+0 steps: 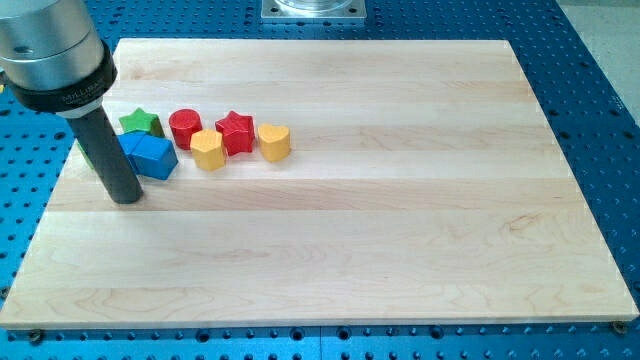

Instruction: Separate blue cube from the blue triangle

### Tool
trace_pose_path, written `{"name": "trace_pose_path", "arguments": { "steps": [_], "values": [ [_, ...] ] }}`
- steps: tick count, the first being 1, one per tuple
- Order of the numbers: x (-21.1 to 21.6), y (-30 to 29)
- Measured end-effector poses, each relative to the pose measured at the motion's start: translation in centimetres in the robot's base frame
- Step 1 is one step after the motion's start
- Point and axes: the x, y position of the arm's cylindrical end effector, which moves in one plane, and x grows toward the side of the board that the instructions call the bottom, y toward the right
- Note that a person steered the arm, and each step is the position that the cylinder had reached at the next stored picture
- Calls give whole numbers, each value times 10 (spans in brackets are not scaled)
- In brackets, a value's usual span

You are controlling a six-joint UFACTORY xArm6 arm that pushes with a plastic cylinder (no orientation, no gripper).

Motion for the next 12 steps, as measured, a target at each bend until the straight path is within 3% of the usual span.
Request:
{"name": "trace_pose_path", "arguments": {
  "steps": [5, 7, 8, 10, 12],
  "values": [
    [-19, 0],
    [-6, -53],
    [-37, -65],
    [-105, 35],
    [-76, -2]
  ]
}}
